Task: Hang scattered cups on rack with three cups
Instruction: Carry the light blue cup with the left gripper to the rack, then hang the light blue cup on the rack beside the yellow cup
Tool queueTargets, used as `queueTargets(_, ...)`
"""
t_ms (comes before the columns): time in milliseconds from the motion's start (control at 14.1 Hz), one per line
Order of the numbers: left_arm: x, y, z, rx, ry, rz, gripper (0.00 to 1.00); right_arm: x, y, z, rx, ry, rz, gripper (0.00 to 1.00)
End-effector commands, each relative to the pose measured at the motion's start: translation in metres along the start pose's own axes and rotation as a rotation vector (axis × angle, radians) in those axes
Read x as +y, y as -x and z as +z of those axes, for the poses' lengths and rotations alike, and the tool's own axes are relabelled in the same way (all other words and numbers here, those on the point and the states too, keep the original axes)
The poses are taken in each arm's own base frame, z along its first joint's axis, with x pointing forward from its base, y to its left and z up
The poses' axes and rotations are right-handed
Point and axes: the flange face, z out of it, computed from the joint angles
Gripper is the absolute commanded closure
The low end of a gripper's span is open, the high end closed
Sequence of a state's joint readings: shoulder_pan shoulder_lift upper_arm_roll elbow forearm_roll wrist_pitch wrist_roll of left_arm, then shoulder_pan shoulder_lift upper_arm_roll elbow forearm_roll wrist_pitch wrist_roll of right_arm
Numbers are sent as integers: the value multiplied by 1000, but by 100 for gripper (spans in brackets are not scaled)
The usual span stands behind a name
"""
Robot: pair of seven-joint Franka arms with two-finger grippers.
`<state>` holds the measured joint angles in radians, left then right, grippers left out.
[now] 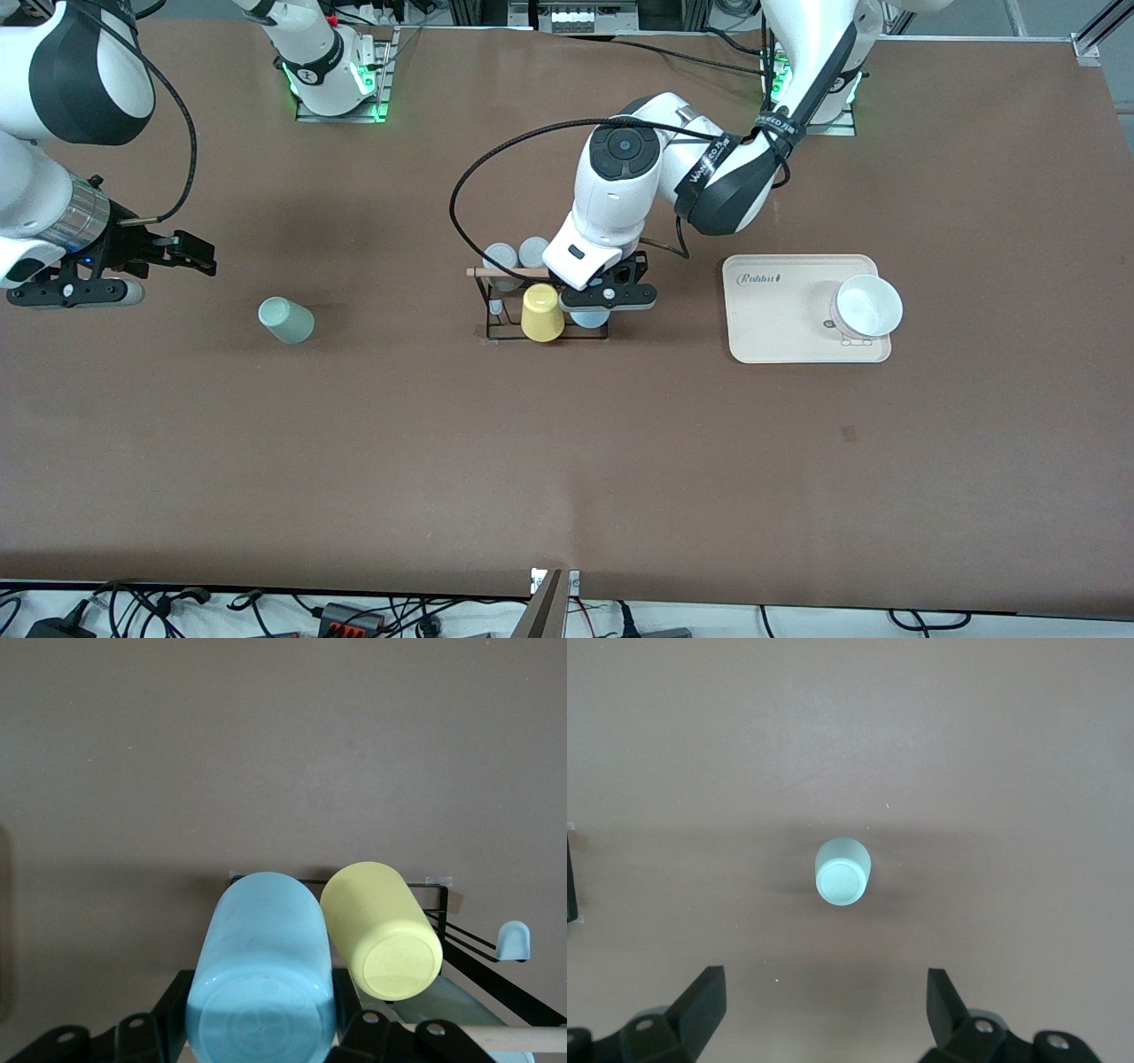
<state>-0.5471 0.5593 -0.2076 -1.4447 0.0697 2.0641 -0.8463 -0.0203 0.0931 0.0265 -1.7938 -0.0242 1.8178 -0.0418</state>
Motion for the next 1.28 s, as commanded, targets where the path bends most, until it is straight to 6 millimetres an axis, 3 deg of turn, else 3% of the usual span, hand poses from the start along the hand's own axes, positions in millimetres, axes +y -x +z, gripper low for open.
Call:
queueTargets(0, 7, -2, 3, 15, -14, 2, 75, 2, -1, 7, -5, 11, -11, 0)
queueTargets(284, 12, -4, 25, 24, 7, 6, 75, 5, -1, 20, -28, 9, 2, 0)
queueTargets(426, 20, 5, 35, 17, -1, 26, 75, 5, -1, 28, -43, 8, 2, 0)
queueTargets(1206, 14, 3, 58, -4, -28, 38, 74, -1, 2, 34, -74, 3, -23, 0)
